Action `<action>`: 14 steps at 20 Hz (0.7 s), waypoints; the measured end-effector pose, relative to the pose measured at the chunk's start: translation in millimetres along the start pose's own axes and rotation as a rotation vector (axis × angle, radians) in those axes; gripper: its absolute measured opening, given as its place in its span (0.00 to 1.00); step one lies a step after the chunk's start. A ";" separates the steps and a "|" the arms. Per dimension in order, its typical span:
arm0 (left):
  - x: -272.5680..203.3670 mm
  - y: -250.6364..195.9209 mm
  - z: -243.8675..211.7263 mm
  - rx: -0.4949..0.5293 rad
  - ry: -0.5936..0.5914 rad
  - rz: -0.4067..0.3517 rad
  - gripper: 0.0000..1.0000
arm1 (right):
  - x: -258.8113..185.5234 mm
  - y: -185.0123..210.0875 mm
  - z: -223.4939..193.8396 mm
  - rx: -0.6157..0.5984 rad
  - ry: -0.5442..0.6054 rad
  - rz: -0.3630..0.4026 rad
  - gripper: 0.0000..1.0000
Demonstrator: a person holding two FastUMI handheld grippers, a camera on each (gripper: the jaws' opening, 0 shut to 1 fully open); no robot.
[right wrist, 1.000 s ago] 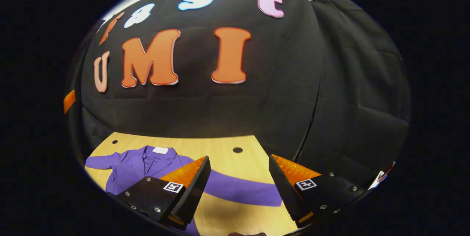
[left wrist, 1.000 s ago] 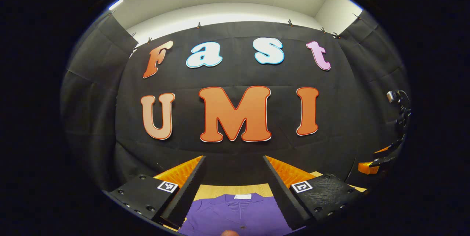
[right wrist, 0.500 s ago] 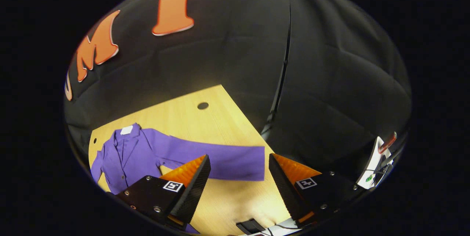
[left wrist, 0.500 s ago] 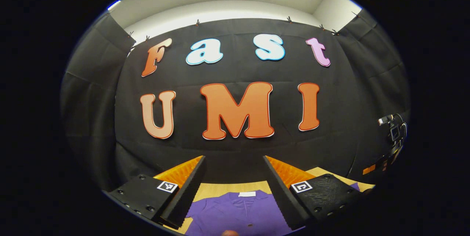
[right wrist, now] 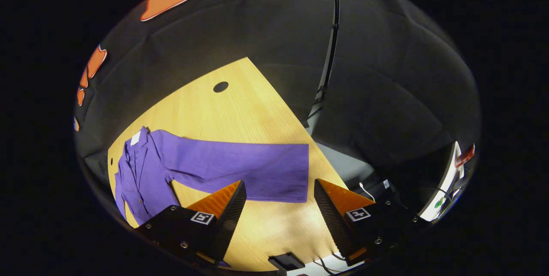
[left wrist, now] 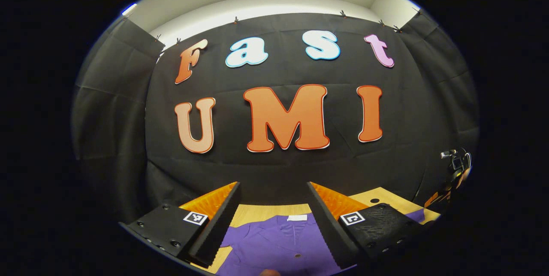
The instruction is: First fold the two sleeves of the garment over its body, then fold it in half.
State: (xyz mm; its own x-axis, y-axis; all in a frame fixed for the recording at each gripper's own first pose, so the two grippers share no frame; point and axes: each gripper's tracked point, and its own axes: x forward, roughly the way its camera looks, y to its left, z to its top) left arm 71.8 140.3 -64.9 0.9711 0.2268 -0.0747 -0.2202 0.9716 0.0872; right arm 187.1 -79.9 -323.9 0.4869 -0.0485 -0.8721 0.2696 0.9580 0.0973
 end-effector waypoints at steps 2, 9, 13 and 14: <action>-3.6 -3.6 -3.7 0.018 0.012 0.006 0.96 | 14.3 -2.3 -4.3 0.021 0.061 0.015 0.96; -7.8 -13.3 -19.6 0.053 0.070 0.005 0.96 | 61.8 -21.4 -18.7 0.097 0.195 0.000 0.93; -3.4 -15.1 -26.1 0.064 0.097 0.003 0.96 | 77.7 -23.3 -22.9 0.121 0.232 -0.016 0.88; -1.4 -15.3 -27.1 0.068 0.104 0.002 0.96 | 81.6 -23.2 -23.6 0.122 0.239 -0.027 0.86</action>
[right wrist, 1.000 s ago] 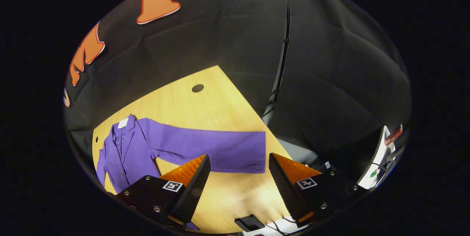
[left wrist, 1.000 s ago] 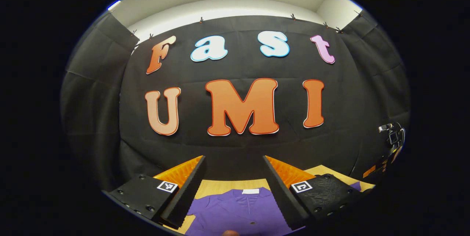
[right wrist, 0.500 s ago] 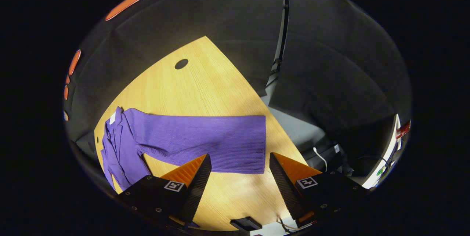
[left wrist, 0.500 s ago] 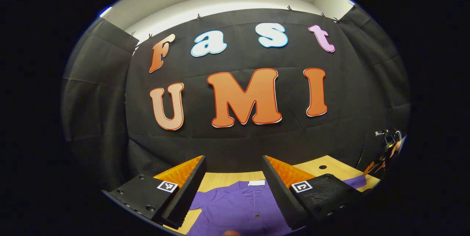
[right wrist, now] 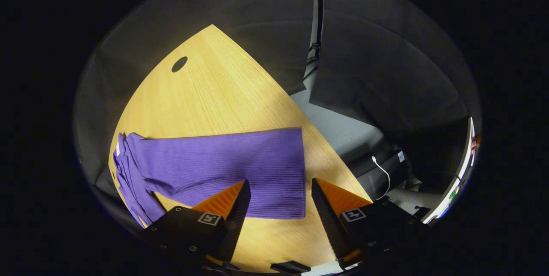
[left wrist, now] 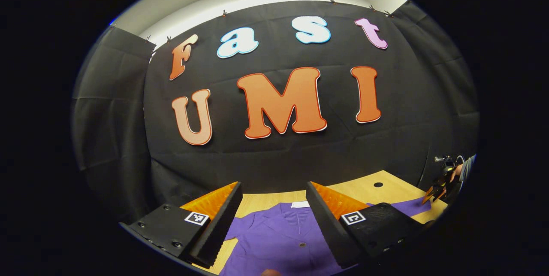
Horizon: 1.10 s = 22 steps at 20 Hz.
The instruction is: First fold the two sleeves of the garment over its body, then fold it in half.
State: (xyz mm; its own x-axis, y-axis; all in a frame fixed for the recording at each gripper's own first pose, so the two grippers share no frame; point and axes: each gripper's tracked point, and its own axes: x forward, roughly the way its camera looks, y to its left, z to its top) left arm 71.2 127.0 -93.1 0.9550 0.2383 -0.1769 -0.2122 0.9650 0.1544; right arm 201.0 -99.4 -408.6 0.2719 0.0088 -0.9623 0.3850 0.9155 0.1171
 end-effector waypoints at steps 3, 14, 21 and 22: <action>5.7 -0.2 -4.5 0.014 0.018 -0.006 0.99 | 7.5 -10.1 -3.0 -0.007 0.009 -0.078 0.74; 25.8 21.9 -15.8 0.026 0.044 -0.042 0.97 | -12.9 21.2 -4.3 0.087 -0.013 -0.029 0.03; 33.5 36.5 -22.1 -0.003 0.036 -0.084 0.96 | -86.2 80.5 8.1 0.001 -0.141 0.063 0.03; 34.7 39.5 -21.3 -0.006 0.033 -0.089 0.96 | -98.0 92.4 7.1 -0.022 -0.158 0.076 0.03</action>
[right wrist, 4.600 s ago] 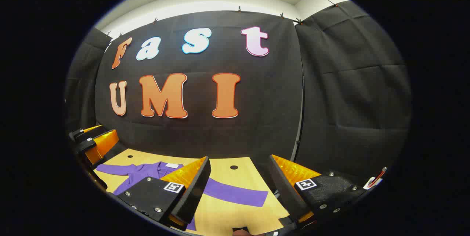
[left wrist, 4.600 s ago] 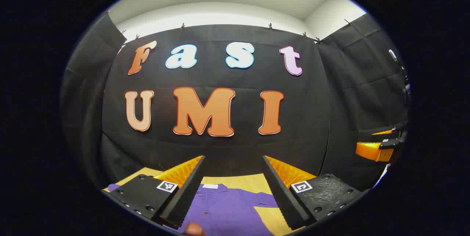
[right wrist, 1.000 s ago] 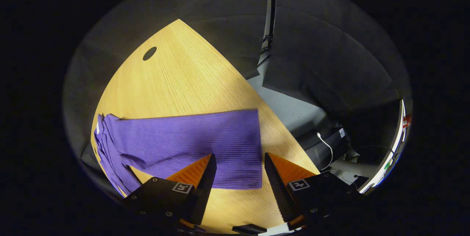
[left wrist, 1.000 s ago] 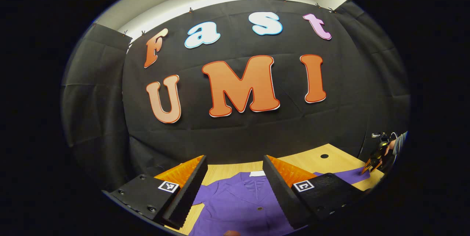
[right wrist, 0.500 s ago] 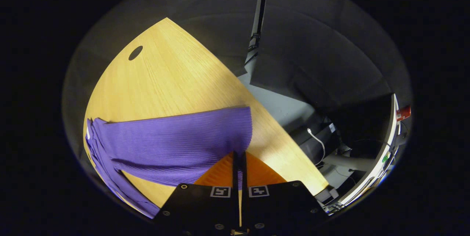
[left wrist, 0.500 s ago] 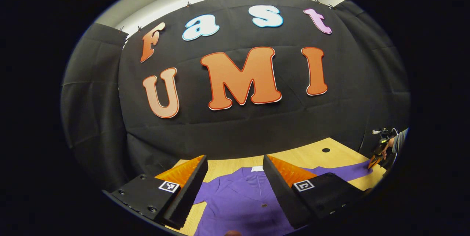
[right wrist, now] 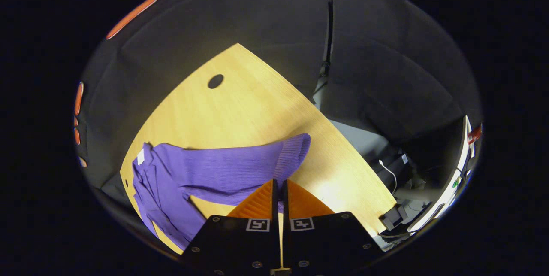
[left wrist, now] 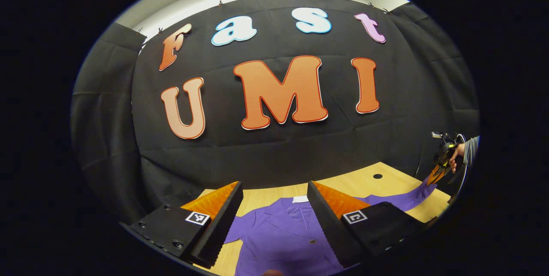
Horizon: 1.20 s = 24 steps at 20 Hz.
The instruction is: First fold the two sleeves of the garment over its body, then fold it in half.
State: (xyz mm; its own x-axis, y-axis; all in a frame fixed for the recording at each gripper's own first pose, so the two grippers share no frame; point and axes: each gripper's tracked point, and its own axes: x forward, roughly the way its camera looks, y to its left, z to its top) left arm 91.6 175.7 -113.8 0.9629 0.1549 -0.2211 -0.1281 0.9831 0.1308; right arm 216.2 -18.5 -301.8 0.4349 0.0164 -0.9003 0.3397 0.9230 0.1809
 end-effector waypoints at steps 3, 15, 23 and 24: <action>-0.2 12.2 -3.3 -0.015 -0.007 -0.008 0.96 | -30.7 45.6 2.1 -0.065 -0.042 0.047 0.03; -2.3 104.1 -32.9 -0.056 0.008 0.061 0.96 | -87.1 235.3 -17.9 -0.339 -0.100 0.192 0.03; -8.7 180.8 -64.4 -0.074 0.053 0.150 0.96 | -92.5 331.7 -48.3 -0.417 -0.075 0.269 0.03; -8.2 191.2 -67.2 -0.075 0.058 0.160 0.96 | -92.9 345.2 -54.3 -0.427 -0.074 0.284 0.03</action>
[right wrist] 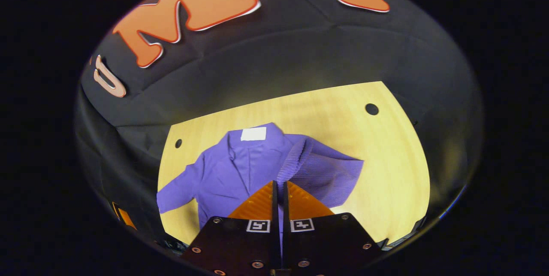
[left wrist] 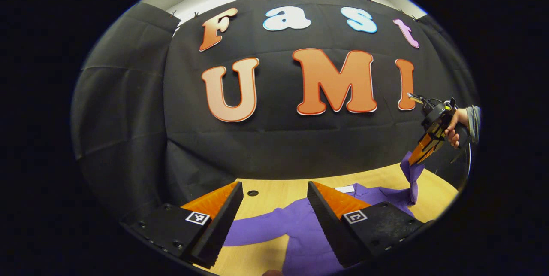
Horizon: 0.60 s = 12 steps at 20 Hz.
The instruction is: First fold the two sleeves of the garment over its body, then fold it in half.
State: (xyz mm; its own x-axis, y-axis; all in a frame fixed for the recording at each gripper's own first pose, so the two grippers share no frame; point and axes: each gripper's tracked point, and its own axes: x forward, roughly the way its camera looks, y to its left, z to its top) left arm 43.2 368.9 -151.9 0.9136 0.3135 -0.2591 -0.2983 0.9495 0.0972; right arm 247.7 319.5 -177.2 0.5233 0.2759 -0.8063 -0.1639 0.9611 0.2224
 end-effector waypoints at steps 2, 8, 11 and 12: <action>4.5 19.2 -6.4 0.003 0.012 0.017 0.96 | 6.0 23.7 -1.0 -0.019 0.003 0.024 0.03; 20.9 79.1 -24.9 0.030 0.049 0.054 0.96 | 27.2 67.4 -8.4 -0.001 -0.002 0.024 0.02; 34.3 108.6 -42.5 0.041 0.091 0.074 0.96 | 26.5 88.0 -8.8 0.032 -0.031 0.052 0.07; 40.3 117.9 -48.2 0.043 0.109 0.082 0.96 | 24.5 95.3 -6.4 0.038 -0.047 0.069 0.09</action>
State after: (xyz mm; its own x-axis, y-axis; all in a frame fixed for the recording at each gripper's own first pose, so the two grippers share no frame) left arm 31.5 494.0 -197.2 0.8506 0.3915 -0.3510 -0.3564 0.9201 0.1628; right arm 239.6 417.7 -179.3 0.5506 0.3406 -0.7621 -0.1696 0.9396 0.2974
